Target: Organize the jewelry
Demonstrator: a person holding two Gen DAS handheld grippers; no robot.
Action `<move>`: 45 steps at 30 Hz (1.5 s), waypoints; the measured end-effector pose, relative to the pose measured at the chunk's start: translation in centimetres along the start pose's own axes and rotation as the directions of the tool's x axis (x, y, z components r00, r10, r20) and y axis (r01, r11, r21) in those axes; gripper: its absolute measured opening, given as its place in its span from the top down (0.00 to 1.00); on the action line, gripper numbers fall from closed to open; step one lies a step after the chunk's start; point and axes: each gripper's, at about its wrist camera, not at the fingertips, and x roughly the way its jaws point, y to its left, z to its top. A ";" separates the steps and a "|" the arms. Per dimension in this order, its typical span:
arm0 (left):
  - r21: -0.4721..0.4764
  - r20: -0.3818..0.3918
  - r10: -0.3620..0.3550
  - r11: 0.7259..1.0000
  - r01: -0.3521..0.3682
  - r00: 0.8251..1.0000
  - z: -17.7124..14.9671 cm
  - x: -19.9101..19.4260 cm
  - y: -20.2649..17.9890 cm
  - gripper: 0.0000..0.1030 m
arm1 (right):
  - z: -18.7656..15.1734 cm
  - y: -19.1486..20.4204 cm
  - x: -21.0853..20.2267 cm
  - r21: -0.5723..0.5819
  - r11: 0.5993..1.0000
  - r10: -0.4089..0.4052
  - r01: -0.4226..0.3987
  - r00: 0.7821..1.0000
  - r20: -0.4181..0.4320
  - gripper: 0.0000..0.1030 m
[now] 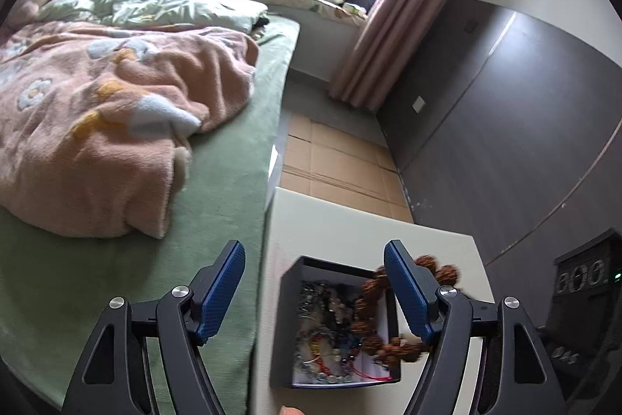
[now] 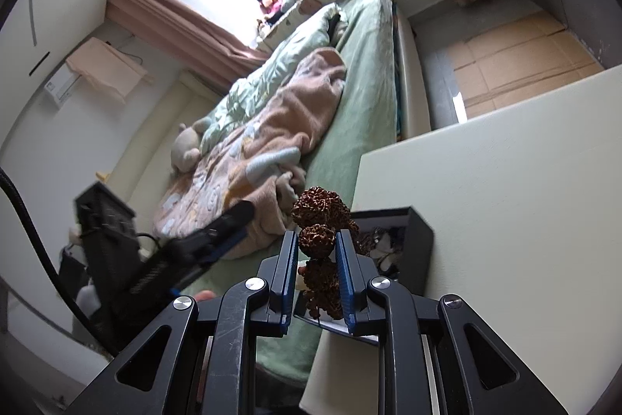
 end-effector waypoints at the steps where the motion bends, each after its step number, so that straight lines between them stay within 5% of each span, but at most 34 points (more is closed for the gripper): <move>1: -0.013 -0.001 0.006 1.000 -0.006 1.000 0.0 -0.1 0.5 0.27 | -0.1 0.1 0.6 0.001 1.000 0.000 0.000 1.000 -0.009 0.79; 8: -0.042 0.024 0.031 0.999 -0.030 0.999 0.5 -0.7 2.0 0.27 | -1.2 0.6 4.0 0.004 1.000 0.011 -0.011 0.998 -0.055 0.79; 11: -0.031 0.026 0.041 0.999 -0.040 0.999 0.3 -0.7 1.9 0.27 | -1.2 0.3 5.3 0.009 0.997 -0.070 0.071 0.991 -0.114 0.46; 12: -0.027 0.029 0.040 0.999 -0.039 0.999 0.3 -0.7 1.8 0.27 | -1.3 0.0 5.1 0.014 0.996 -0.082 0.084 0.990 -0.110 0.42; 22: 0.068 0.068 0.024 0.997 -0.029 0.997 -0.9 -0.9 -0.9 0.27 | -0.6 -1.5 -0.2 0.035 0.988 -0.153 0.154 0.988 -0.034 0.41; 30: 0.097 0.022 0.014 0.995 -0.016 1.000 -2.2 -0.2 -2.6 0.27 | -0.5 -2.7 -3.3 0.052 0.969 -0.243 0.243 0.970 -0.006 0.41; 36: 0.223 -0.016 0.054 0.974 -0.049 0.998 -3.3 -0.6 -5.4 0.27 | -1.2 -3.1 -5.9 0.059 0.950 -0.308 0.306 0.951 0.019 0.40; 39: 0.227 -0.006 0.043 0.973 -0.041 0.999 -3.6 -1.6 -6.0 0.25 | -1.3 -2.8 -7.4 0.053 0.940 -0.340 0.338 0.939 0.044 0.16; 41: 0.229 0.000 0.042 0.973 -0.041 0.999 -3.9 -2.2 -6.2 0.13 | -1.2 -2.3 -8.2 0.036 0.935 -0.355 0.353 0.933 0.066 0.11; 45: 0.215 0.025 0.046 0.975 -0.051 0.999 -4.4 -4.1 -6.4 0.10 | -1.4 -1.0 -9.9 -0.008 0.931 -0.361 0.364 0.926 0.107 0.03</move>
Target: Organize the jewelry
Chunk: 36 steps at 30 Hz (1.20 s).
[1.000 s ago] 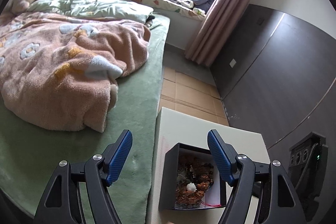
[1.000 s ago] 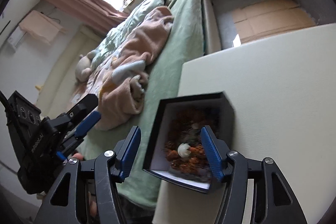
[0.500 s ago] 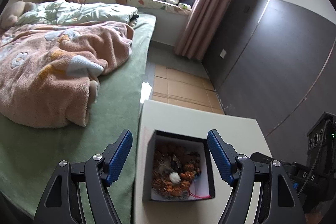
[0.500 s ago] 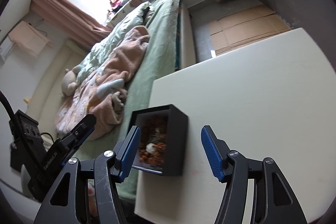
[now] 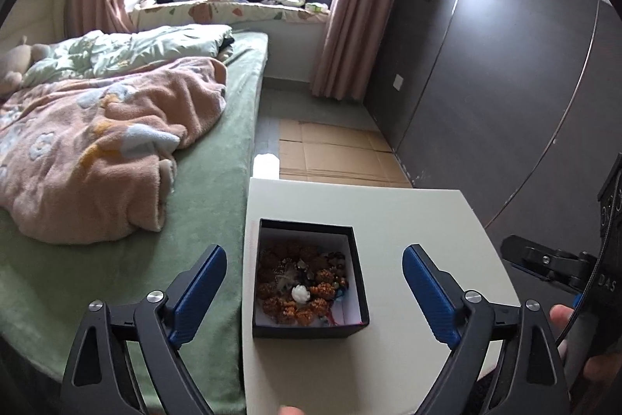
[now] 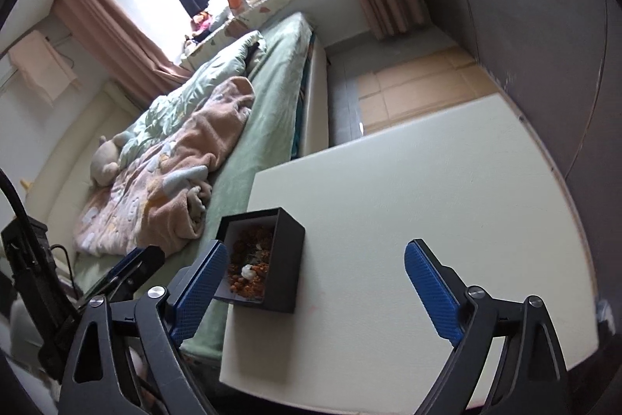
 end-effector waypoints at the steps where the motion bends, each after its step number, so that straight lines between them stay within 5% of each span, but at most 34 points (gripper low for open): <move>1: -0.006 0.005 -0.003 1.000 0.003 1.000 -0.1 -0.4 0.0 0.09 | -0.2 0.3 -0.5 -0.019 1.000 -0.003 0.003 1.000 0.006 0.00; 19: 0.015 0.024 0.036 0.999 -0.036 0.999 -5.0 -7.5 -0.1 0.01 | -6.3 2.8 -7.0 -0.201 0.980 -0.005 0.013 0.999 0.037 0.00; 36: -0.002 0.099 0.023 1.000 -0.023 0.995 -4.8 -9.8 -0.6 0.00 | -6.6 3.8 -8.2 -0.270 0.961 -0.048 0.060 0.998 0.049 0.00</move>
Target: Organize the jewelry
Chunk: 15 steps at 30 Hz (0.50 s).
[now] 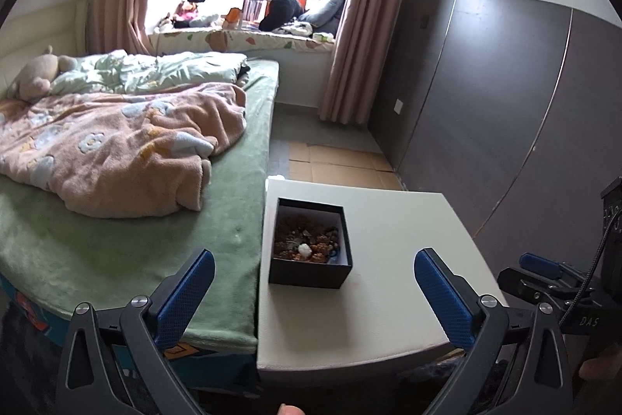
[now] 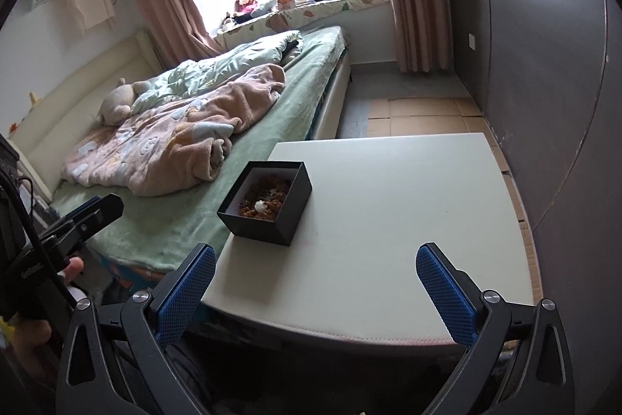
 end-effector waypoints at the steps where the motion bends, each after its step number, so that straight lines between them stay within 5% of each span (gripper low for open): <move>1: -0.007 0.000 0.000 1.000 0.000 1.000 0.0 0.0 0.1 0.00 | 0.0 0.1 0.0 0.002 1.000 0.008 -0.008 1.000 -0.003 0.00; 15: -0.026 -0.008 0.022 0.999 -0.022 1.000 0.1 -0.5 0.9 0.00 | 0.1 1.9 -0.6 -0.055 0.998 0.028 -0.028 1.000 -0.006 0.00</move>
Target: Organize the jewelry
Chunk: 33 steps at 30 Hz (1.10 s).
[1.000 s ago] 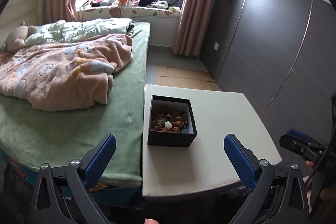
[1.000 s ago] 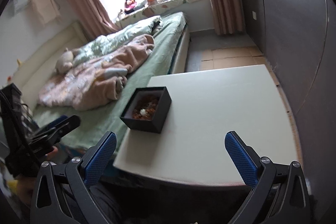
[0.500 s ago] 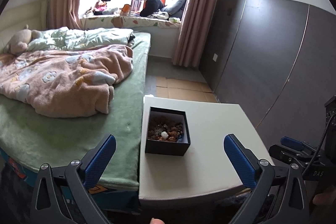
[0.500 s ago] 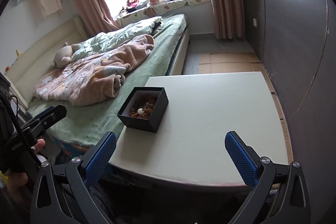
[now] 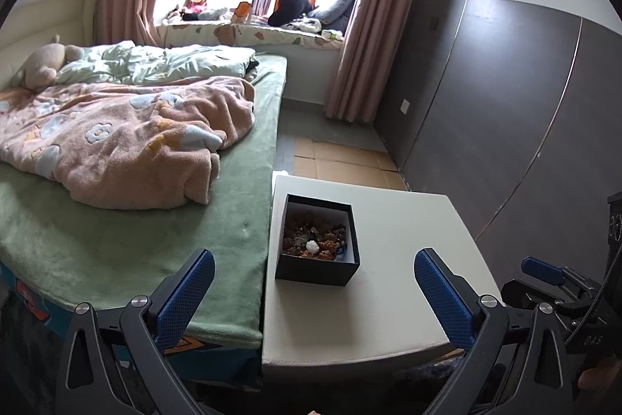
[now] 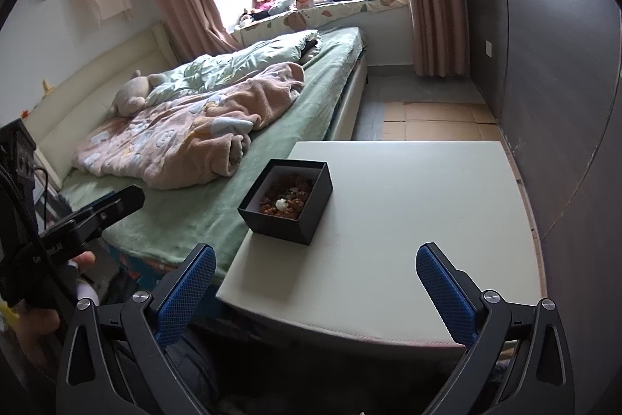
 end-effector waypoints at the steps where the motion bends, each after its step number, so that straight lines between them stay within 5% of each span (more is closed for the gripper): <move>1: 0.006 0.002 0.002 1.000 -0.002 1.000 -0.1 -0.1 -0.1 0.00 | 0.0 0.1 -0.1 -0.006 1.000 -0.002 0.002 1.000 0.000 0.00; 33: 0.098 -0.002 0.001 0.995 -0.001 1.000 -0.4 -1.0 -2.7 0.00 | -0.1 0.8 -1.5 -0.011 1.000 0.002 -0.002 1.000 0.013 0.00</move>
